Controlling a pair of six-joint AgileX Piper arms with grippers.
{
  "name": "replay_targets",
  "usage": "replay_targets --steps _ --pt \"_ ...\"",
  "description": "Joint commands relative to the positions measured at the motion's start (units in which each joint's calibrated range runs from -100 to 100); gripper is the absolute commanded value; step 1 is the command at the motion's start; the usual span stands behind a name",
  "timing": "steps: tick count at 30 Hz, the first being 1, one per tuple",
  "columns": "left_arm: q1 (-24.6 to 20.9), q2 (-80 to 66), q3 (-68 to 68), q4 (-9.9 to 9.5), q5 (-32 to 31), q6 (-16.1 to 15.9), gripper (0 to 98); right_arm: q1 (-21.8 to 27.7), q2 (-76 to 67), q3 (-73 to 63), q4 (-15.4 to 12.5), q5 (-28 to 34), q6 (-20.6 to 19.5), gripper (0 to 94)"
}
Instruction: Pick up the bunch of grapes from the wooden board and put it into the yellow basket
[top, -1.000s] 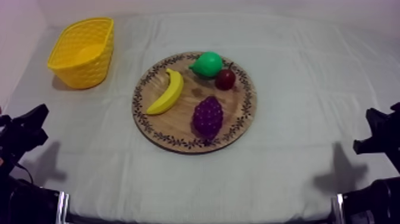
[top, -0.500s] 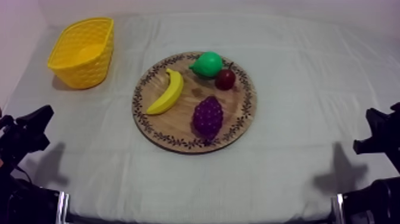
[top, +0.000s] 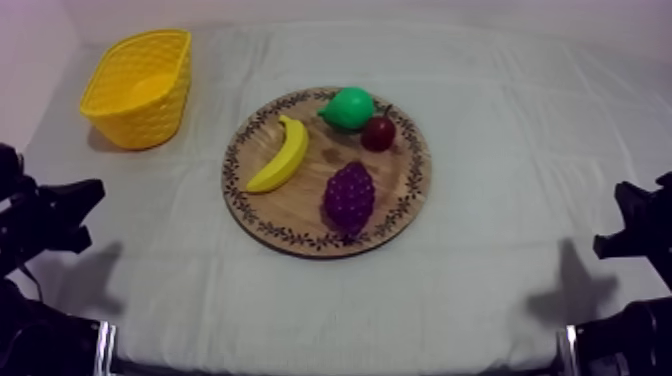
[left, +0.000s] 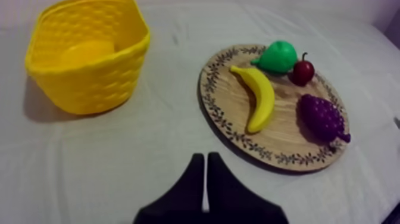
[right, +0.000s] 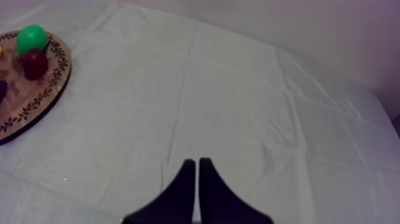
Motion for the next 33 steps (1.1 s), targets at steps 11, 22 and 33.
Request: replay_targets --steps 11,22,33 --pt "3.45 28.23 -30.29 0.59 17.51 0.41 0.0 -0.02 0.0 -0.04 0.03 0.02 0.01 0.3" --pt "6.65 49.25 -55.62 2.38 35.46 2.43 0.0 -0.02 0.0 -0.04 0.03 0.02 0.01 0.3" --pt "10.19 67.76 -76.37 2.75 50.83 10.59 0.0 -0.02 0.0 -0.04 0.03 0.02 0.01 0.3"
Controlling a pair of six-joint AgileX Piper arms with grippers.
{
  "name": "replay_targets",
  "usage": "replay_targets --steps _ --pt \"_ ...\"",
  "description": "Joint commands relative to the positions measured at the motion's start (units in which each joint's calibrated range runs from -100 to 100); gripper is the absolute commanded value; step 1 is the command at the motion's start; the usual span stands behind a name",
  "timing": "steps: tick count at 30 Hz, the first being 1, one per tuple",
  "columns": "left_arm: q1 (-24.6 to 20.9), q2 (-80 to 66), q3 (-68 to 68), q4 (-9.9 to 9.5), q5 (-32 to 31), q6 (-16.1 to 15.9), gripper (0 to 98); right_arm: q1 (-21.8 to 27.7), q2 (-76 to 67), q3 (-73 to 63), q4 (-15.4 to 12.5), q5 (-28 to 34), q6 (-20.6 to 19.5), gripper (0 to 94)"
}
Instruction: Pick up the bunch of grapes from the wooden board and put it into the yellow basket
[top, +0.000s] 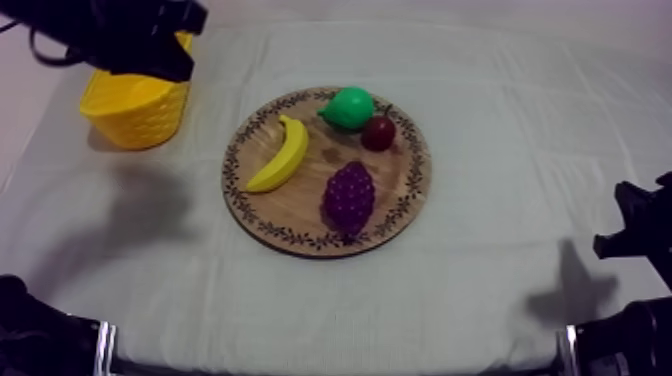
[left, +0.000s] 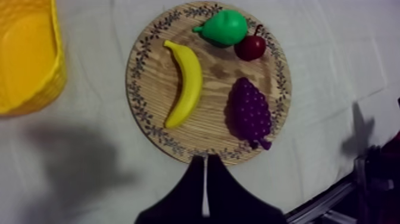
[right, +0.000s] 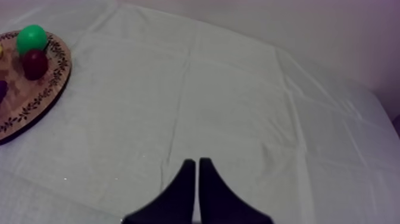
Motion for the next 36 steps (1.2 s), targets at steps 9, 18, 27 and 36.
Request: replay_targets --steps 9,18,27,36 --pt "4.22 13.89 -8.73 0.16 3.09 5.9 0.0 -0.02 0.0 -0.04 0.03 0.02 0.01 0.3" --pt "9.88 23.01 -16.65 0.57 4.17 8.43 0.0 -0.02 0.0 -0.04 0.03 0.02 0.01 0.3" --pt "12.58 30.01 -23.65 1.36 5.73 9.67 0.1 -0.02 0.0 -0.04 0.03 0.02 0.01 0.3" --pt "13.68 34.41 -28.11 1.6 6.65 10.2 8.3 -0.02 0.0 -0.04 0.03 0.02 0.01 0.3"
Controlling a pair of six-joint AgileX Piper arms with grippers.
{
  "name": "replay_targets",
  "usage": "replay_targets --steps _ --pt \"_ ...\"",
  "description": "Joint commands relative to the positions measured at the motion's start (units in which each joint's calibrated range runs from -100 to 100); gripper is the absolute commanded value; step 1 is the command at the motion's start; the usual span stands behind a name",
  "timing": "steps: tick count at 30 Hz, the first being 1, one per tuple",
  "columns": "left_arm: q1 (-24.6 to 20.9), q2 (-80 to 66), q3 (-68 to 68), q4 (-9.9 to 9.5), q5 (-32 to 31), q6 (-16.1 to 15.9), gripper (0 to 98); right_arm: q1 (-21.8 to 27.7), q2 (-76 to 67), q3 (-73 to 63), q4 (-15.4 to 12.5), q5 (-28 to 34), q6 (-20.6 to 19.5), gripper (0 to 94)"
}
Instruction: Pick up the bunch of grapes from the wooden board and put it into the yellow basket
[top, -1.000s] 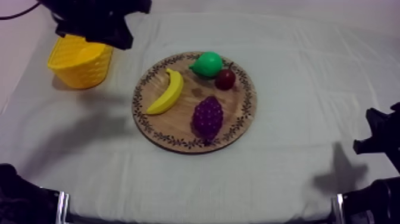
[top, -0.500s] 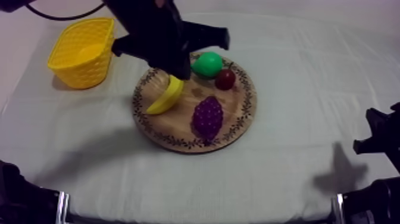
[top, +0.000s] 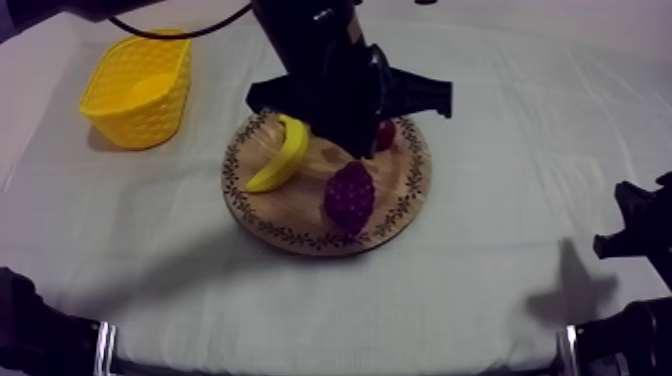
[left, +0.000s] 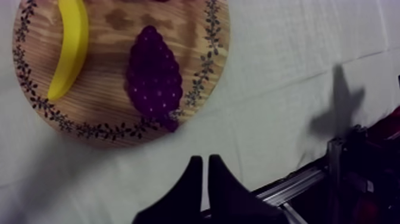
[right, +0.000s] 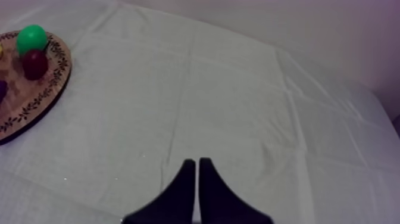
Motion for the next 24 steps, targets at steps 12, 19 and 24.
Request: replay_targets --steps 12,19,24 --pt "-0.09 2.98 -0.03 0.15 -1.35 -0.47 64.8 -0.02 0.0 -0.04 0.03 0.02 0.01 0.3" --pt "-0.68 4.78 0.43 0.24 -2.09 -0.61 86.8 -0.02 0.0 -0.04 0.03 0.02 0.01 0.3" --pt "-1.46 6.4 1.0 0.24 -2.57 0.04 92.9 -0.02 0.0 -0.04 0.03 0.02 0.01 0.3"
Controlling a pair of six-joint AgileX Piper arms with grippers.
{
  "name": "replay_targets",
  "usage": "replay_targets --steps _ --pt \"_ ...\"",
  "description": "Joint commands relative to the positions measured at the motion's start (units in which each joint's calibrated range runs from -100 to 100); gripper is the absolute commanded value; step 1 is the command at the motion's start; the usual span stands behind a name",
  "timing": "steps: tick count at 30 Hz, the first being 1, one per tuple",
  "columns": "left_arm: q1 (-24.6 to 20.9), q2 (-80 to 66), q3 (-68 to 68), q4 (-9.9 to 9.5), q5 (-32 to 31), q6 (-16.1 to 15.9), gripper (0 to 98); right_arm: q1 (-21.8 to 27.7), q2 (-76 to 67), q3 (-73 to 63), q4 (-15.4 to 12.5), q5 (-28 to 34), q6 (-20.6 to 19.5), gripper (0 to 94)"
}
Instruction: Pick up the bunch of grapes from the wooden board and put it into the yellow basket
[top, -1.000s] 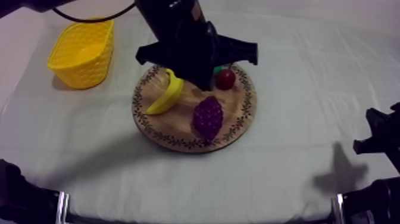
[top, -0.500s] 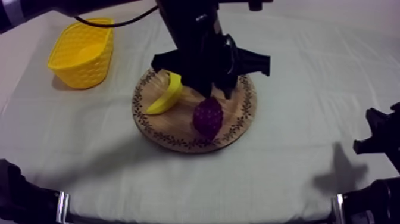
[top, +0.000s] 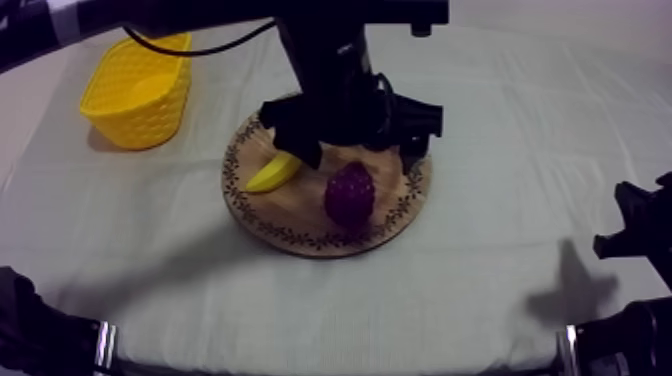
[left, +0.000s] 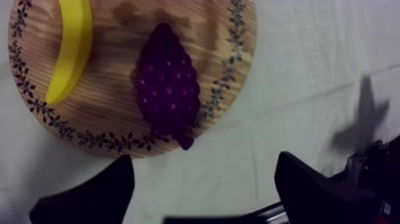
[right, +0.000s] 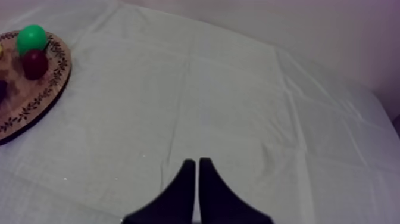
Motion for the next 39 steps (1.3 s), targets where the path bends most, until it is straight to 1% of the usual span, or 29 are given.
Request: replay_targets --steps 1,11,24,34,37,39 --pt "-0.23 0.6 0.39 0.03 -0.32 0.13 93.5 -0.02 0.0 -0.04 0.03 0.02 0.01 0.3" --pt "-1.2 7.28 0.51 0.76 -2.29 -0.5 95.3 -0.02 0.0 -0.04 0.03 0.02 0.01 0.3" --pt "-1.85 16.53 -3.89 1.78 -2.42 -1.45 95.5 -0.02 0.0 -0.04 0.03 0.02 0.01 0.3" --pt "-2.65 22.21 -7.07 3.0 -2.14 -1.58 95.0 -0.02 0.0 -0.04 0.03 0.02 0.01 0.3" --pt "-2.92 23.13 -7.72 3.17 -1.45 -1.24 92.2 -0.02 0.0 -0.04 0.03 0.02 0.01 0.3" --pt "-3.1 23.55 -8.06 3.22 -1.01 -0.99 86.4 -0.02 0.0 -0.04 0.03 0.02 0.01 0.3"
